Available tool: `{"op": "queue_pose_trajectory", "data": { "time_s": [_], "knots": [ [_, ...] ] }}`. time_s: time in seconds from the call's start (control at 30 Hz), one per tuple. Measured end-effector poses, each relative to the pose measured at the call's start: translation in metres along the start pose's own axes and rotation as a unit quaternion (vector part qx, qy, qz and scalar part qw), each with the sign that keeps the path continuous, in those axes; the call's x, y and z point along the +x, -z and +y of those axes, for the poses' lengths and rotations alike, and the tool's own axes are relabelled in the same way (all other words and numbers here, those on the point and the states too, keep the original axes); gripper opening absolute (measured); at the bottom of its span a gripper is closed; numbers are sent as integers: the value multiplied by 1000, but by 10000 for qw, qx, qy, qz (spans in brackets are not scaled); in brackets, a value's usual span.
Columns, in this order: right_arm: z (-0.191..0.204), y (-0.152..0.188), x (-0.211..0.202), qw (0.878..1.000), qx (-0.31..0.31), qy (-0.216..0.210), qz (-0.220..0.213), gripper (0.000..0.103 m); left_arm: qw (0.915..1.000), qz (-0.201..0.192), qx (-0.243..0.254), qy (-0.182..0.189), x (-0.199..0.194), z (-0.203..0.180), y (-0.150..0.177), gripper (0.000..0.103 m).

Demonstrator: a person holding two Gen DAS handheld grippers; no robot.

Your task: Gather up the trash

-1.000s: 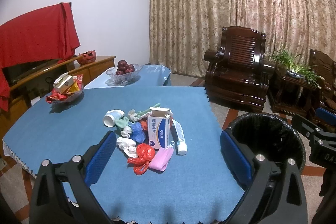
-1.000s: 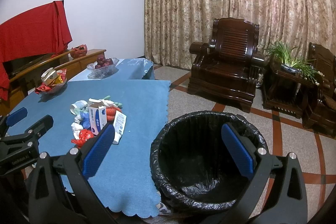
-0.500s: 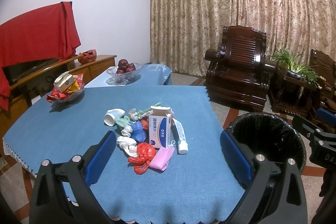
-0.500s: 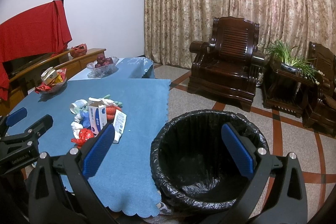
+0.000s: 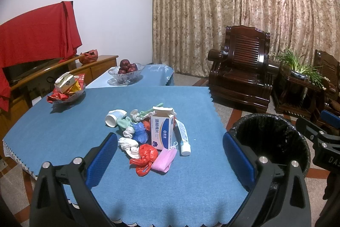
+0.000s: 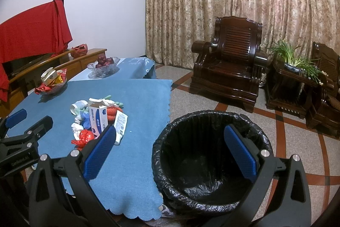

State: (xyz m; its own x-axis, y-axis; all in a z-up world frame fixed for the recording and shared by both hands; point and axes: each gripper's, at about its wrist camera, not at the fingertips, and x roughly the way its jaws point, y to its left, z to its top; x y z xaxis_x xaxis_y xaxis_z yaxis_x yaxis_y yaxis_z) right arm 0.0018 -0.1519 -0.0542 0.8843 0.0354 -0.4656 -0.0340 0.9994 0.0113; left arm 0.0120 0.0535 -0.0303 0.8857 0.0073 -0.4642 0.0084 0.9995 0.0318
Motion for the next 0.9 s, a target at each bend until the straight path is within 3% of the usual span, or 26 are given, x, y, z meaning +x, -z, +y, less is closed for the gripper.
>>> {"op": "queue_pose_trajectory", "data": {
  "time_s": [0.57, 0.73, 0.9],
  "knots": [
    [-2, 3, 5, 10000, 2, -1, 22, 98, 10000, 16, -3, 4, 1, 1, 0, 97],
    [-1, 2, 5, 10000, 1, -6, 24, 98, 10000, 36, -15, 3, 23, 36, 26, 97],
    [-1, 9, 10, 10000, 0, -13, 37, 98, 10000, 42, -16, 2, 24, 35, 26, 97]
  ]
}}
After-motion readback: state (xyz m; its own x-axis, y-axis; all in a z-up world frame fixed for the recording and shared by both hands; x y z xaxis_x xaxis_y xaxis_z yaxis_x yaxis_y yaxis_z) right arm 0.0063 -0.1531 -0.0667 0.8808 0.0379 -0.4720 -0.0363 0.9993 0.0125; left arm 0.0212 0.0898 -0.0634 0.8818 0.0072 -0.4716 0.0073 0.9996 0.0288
